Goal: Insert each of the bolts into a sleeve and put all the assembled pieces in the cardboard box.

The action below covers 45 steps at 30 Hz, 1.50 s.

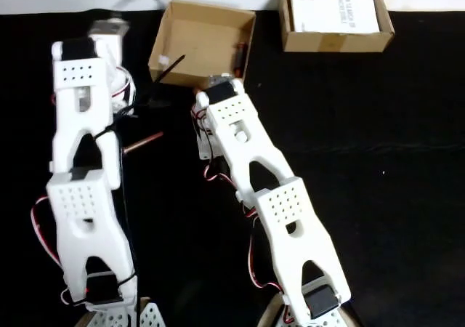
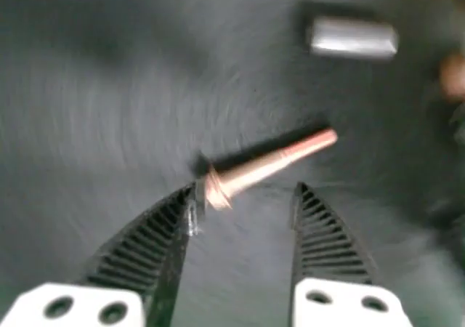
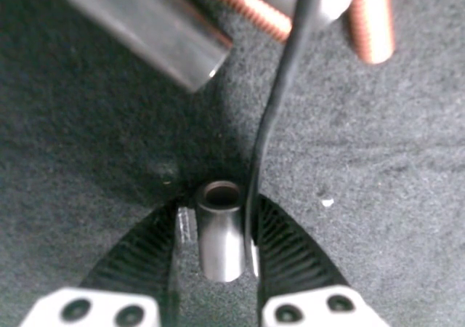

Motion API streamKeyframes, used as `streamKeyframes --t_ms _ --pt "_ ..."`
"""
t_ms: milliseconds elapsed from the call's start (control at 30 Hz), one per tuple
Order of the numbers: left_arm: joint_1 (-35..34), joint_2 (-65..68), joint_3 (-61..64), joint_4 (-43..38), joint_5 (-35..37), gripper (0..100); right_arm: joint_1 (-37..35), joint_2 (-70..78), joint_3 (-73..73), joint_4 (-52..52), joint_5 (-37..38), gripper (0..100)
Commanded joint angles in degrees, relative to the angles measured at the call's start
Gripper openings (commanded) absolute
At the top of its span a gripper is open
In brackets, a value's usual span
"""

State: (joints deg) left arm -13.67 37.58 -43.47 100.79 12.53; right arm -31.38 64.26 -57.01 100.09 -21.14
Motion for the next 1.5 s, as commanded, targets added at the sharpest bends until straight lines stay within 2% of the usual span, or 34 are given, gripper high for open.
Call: streamKeyframes --t_ms 0,67,133,300,467,567,700,933,1067,1267,1467 --pt "1.4 -14.5 18.5 0.5 36.0 18 2.0 2.2 1.4 0.5 -0.3 0.8" --pt "3.4 -19.3 28.4 0.1 44.1 15 2.0 2.2 1.4 0.5 -0.3 0.8" --pt "4.7 -21.1 35.5 -0.1 49.1 15 2.0 2.2 1.4 0.5 -0.3 0.8" --pt "1.6 -20.3 35.6 -6.7 55.0 15 2.0 2.2 1.4 0.5 -0.3 0.8" --pt "1.9 -17.3 32.9 -7.5 60.7 15 2.0 2.2 1.4 0.5 -0.3 0.8" --pt "1.9 -16.3 29.5 -7.1 61.3 15 2.0 2.2 1.4 0.5 -0.3 0.8" --pt "2.0 -15.7 27.4 -7.5 66.3 15 2.0 2.2 1.4 0.5 -0.3 0.8" --pt "5.8 -14.0 25.9 -9.6 69.5 15 2.0 2.2 1.4 0.5 -0.3 0.8" --pt "5.0 -7.8 25.5 -13.7 71.0 15 2.0 2.2 1.4 0.5 -0.3 0.8" --pt "2.9 -1.4 23.3 -14.6 72.2 15 2.0 2.2 1.4 0.6 -0.3 0.8" --pt "0.4 -0.7 17.8 -14.5 73.0 15 2.0 2.2 1.4 0.6 -0.3 0.8"
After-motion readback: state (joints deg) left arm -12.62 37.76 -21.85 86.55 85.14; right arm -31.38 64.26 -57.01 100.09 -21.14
